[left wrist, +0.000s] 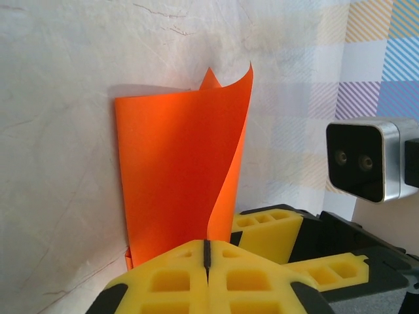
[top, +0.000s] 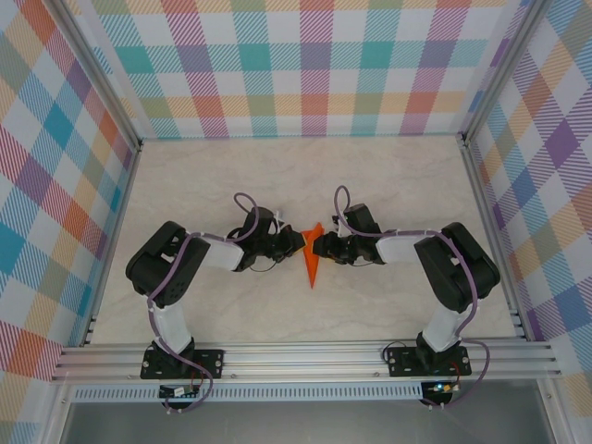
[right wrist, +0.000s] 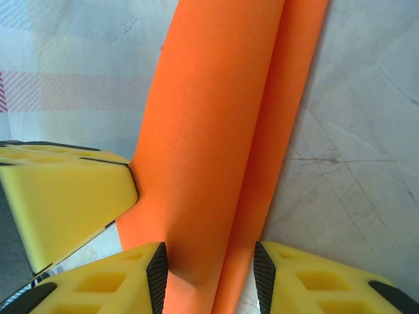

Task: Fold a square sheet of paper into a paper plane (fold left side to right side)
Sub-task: Fold the wing for the fifth time at the center of the table.

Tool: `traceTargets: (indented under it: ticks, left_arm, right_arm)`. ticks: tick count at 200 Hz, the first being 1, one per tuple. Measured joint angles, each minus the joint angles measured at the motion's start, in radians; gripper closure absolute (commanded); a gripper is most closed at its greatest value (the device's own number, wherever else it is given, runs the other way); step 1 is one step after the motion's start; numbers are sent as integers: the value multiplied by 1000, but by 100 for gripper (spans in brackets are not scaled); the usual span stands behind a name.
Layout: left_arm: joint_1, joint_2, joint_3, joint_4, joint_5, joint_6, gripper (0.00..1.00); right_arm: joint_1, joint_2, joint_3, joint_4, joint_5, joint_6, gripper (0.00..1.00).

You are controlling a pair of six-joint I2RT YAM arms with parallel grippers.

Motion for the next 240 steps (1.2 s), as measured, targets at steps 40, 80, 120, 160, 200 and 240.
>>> traceTargets:
  ticks: [40,80,120,160,200,240]
  left_arm:
    - [0,19,32,-18,-10,26,100]
    - [0,36,43,-40,-25,49,100]
    - [1,41,43,-48,-32,60,100]
    - [1,41,43,-56,-32,68,100]
    - [1,41,43,-56,-32,72,100]
    - [1,41,43,-59,-32,72,100]
  right_arm:
    - [0,0,0,-1,0,-3,58]
    - [0,0,0,-2,-1,-8,56]
    - [-2,-14,2,-4,-10,-12,45]
    - [-54,-35,25,-48,-11,11,35]
    - [-79,-16,192,-143,0,40,28]
    - [-78,54,319,-204,16,65,23]
